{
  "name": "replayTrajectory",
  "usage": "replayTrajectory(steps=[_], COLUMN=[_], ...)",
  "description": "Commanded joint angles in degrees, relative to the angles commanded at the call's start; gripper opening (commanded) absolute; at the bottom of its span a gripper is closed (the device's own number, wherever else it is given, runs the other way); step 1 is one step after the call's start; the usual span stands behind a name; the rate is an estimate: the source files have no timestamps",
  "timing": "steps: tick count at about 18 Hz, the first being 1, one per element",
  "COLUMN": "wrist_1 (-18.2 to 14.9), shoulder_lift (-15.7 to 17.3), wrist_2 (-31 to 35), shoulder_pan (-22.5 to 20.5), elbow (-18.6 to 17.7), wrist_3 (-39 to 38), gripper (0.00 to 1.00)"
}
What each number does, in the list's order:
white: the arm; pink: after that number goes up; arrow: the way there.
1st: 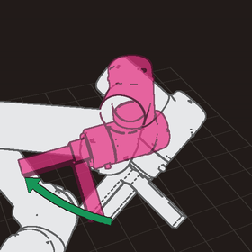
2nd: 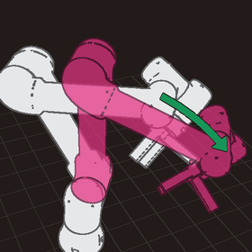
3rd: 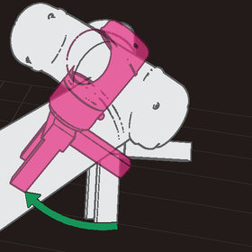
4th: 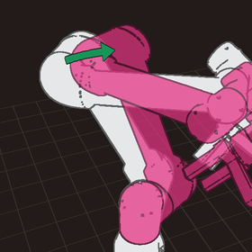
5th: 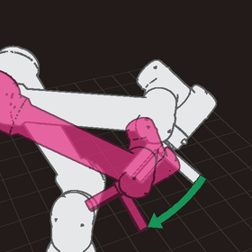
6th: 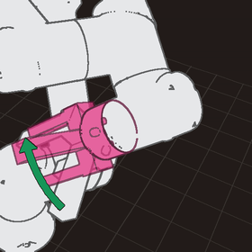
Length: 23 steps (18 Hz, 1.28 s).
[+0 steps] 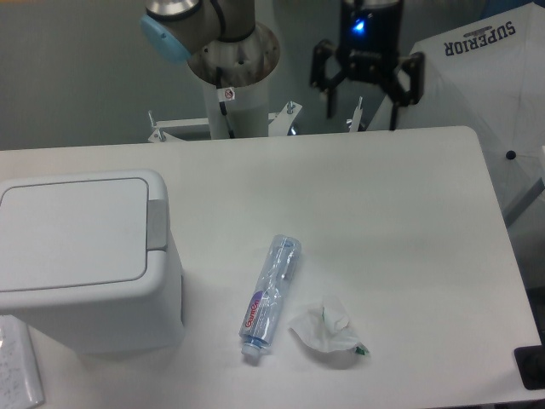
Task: Open the trash can
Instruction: 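Lower the open gripper toward the white trash can lid's hinge edge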
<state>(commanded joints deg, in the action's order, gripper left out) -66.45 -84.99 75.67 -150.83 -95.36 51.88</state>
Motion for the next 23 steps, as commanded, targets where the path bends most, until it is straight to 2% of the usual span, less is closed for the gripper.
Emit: replayTrajectory(steps=[2,4,5,8,11,17,23], wrist_1=[0.1,0.3,1.7,8.4,10.5,10.8,12.5], shoulder_lift=[-1.0,-1.7,-2.4,-3.6,-4.7,-5.4,-8.1], wrist_2=[0.0,-0.1,-0.4,-4.3,-6.1,-7.6,-7.6], shoulder_pan=[3.2,5.1,6.2,9.0,11.2,12.7,15.1], elbow=[0.1,0.4,0.4,0.4,-0.1,-0.3,0.4], wrist_3=[-4.5,-13.0,-17.2,-31.4,-40.1,-43.1,-44.0], gripper=[1.0,1.0,1.0,1.0,1.0,1.0,1.0])
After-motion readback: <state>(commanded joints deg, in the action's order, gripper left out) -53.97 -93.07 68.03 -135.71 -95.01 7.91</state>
